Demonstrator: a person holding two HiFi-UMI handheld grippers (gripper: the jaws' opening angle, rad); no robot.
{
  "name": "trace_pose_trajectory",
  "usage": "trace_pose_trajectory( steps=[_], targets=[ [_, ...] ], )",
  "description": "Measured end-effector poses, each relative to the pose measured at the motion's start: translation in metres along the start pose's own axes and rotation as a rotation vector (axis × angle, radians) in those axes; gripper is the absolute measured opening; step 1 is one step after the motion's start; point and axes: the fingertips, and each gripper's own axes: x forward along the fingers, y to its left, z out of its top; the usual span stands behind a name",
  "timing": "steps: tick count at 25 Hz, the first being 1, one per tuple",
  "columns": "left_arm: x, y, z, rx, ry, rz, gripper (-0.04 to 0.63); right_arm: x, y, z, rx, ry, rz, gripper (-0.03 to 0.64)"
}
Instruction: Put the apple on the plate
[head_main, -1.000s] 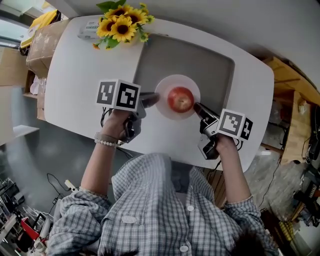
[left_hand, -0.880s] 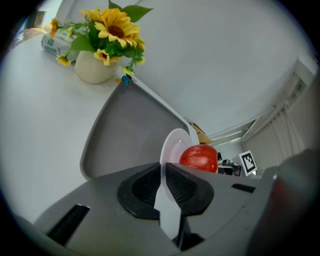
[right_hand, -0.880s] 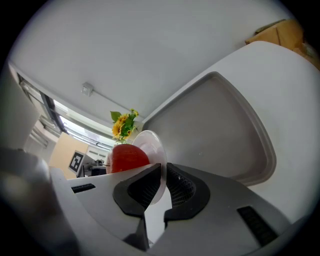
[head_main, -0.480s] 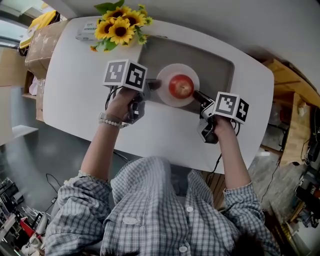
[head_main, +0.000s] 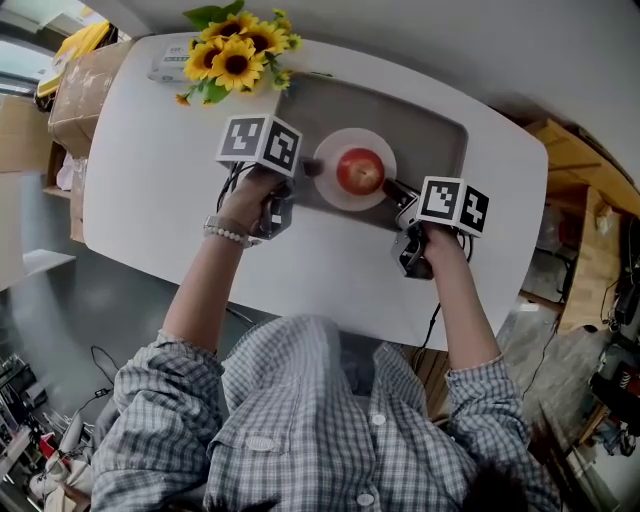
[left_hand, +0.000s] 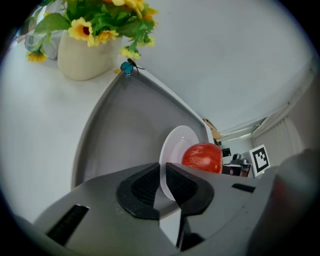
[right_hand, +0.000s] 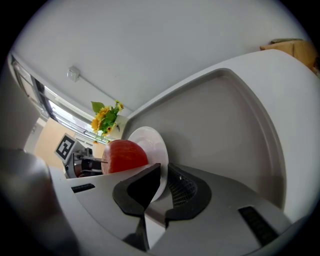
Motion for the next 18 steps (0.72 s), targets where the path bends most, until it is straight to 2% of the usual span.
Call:
trace_pose_trajectory(
  steps=[6, 13, 18],
  targets=[
    [0.007, 0.005, -0.005, 0.026, 0.042, 0.056, 0.038, 0.004, -0.002, 0.000, -0.012, 0.007, -0.004, 0.048],
    [0.006, 0.003, 0.000, -0.024, 0.007, -0.002, 0.040, 0.004, -0.003, 0.001, -0.076, 0.002, -0.014, 0.048],
    [-0.003, 0.003, 0.005, -0.040, -0.044, -0.033, 0.057, -0.003, -0.005, 0.006, -0.076, -0.027, -0.020, 0.048]
  ],
)
